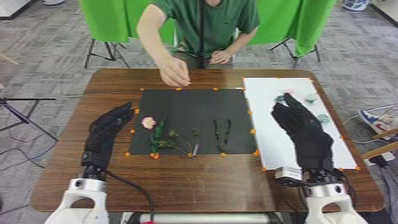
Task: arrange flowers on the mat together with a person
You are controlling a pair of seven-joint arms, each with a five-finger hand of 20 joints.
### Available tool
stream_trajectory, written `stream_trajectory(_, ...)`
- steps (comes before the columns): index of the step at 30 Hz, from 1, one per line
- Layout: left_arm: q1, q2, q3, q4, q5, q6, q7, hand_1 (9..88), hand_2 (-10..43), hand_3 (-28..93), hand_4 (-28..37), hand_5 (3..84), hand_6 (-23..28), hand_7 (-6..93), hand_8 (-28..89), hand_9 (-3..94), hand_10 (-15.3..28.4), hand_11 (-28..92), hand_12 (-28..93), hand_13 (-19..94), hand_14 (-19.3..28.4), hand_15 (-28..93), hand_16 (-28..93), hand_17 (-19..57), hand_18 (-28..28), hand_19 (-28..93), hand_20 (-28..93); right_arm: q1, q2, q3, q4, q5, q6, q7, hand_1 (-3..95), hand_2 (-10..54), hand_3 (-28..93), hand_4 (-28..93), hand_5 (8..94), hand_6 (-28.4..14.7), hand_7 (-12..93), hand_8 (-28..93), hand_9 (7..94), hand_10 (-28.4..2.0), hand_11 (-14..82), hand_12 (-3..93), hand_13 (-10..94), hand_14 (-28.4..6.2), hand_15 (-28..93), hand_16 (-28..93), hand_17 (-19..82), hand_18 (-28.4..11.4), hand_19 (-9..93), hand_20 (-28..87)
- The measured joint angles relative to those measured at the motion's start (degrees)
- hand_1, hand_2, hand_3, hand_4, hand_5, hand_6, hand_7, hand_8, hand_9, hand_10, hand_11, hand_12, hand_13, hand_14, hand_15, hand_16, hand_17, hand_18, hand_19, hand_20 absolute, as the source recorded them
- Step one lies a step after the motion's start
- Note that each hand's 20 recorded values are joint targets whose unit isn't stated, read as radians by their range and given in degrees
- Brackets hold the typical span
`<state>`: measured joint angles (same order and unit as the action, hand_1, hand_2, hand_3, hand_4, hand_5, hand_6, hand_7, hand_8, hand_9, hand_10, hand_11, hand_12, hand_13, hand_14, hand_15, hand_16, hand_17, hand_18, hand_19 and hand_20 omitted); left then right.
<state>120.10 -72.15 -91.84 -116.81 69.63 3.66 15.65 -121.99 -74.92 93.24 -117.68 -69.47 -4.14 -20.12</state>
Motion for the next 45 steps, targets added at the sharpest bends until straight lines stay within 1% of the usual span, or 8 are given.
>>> stream_trajectory(16,0.71,0.12,-0.81,-0.16,-0.29,-0.42,-0.03,27.5,-7.4,63,-18.1,44.5,3.9,12.3,-5,42.7,12.3,14,15,32,15.0,9,4,3.5,11.3,6,17,1.61,1.37,1.13,0.47,0.24,-2.68,1.59,5.5,0.5,81,-18,38.5,-1.2,9,-8,39.3,-15.1,3.9,11.2,27,-12.1,7,14,16,-11.6,2,24)
stream_trajectory(19,0.64,0.15,-0.97,-0.15,-0.29,-1.23,-0.36,27.4,-7.4,63,-17.8,44.6,3.9,12.2,-5,42.6,12.4,13,14,32,15.1,9,4,3.3,11.3,5,17,1.58,1.24,1.12,0.47,0.57,-2.53,1.57,5.2,0.8,81,-18,40.1,-1.5,9,-9,40.3,-15.4,4.2,11.3,27,-11.9,7,14,16,-11.6,2,24)
stream_trajectory(23,0.65,0.10,-1.68,-0.14,-0.28,-4.05,-1.26,27.5,-7.5,63,-17.6,44.7,3.9,12.3,-5,42.5,12.4,13,15,32,15.1,9,4,3.3,11.3,5,17,1.37,1.19,1.26,0.48,1.99,-2.58,1.63,5.5,0.9,81,-18,40.9,-1.6,9,-8,40.7,-15.4,4.3,11.4,27,-11.9,7,13,16,-11.7,2,24)
stream_trajectory(31,0.58,0.11,-1.85,-0.09,-0.54,-3.77,-1.06,27.7,-7.5,63,-17.5,44.8,3.8,12.2,-5,42.7,12.2,13,15,32,15.1,9,4,3.3,11.3,5,17,2.58,1.64,3.23,0.88,5.31,-2.79,1.71,13.1,0.3,77,-18,42.5,-1.8,10,-9,43.2,-15.4,4.9,12.1,31,-10.9,9,13,19,-12.4,5,26)
stream_trajectory(34,0.84,0.11,-1.93,-0.12,-1.22,-3.51,-1.09,27.7,-7.6,63,-17.4,44.7,3.9,12.2,-5,41.2,11.8,13,15,32,14.9,8,4,3.3,11.3,5,17,4.86,3.64,5.21,1.32,3.94,0.80,2.13,17.0,-0.6,76,-18,43.1,-2.2,11,-9,45.1,-15.1,5.3,12.3,34,-9.9,9,10,21,-12.7,8,27)
stream_trajectory(40,1.63,0.12,-1.80,-0.57,-1.49,-1.37,-0.90,27.5,-8.1,64,-17.1,44.4,3.9,12.1,-5,39.7,11.3,12,15,31,14.5,8,4,3.2,11.1,5,17,13.55,13.57,3.25,4.69,-15.53,21.49,15.03,26.3,-9.0,76,-17,46.5,-2.8,13,-9,48.3,-15.5,7.4,16.3,47,-12.3,16,12,28,-14.6,25,33)
stream_trajectory(42,2.03,0.12,-1.88,-0.74,-1.62,-0.90,-0.89,27.2,-9.0,65,-16.9,44.4,3.9,12.1,-5,40.3,11.6,12,15,31,14.7,8,4,3.2,11.2,5,17,17.61,16.89,1.11,8.25,-22.18,23.44,20.38,27.1,-9.4,76,-18,47.3,-2.5,13,-10,49.1,-15.8,9.1,17.2,51,-12.6,17,15,29,-15.0,30,34)
stream_trajectory(45,2.07,0.12,-1.94,-0.46,-2.25,-1.57,-0.65,27.0,-9.4,65,-16.9,44.4,3.8,12.0,-5,41.0,11.7,12,15,31,14.8,8,4,3.2,11.3,5,17,22.66,20.18,-0.04,13.01,-28.71,20.07,26.74,27.8,-9.5,75,-18,48.6,-2.1,14,-10,51.3,-16.3,12.5,18.8,58,-12.5,20,21,33,-15.6,39,35)
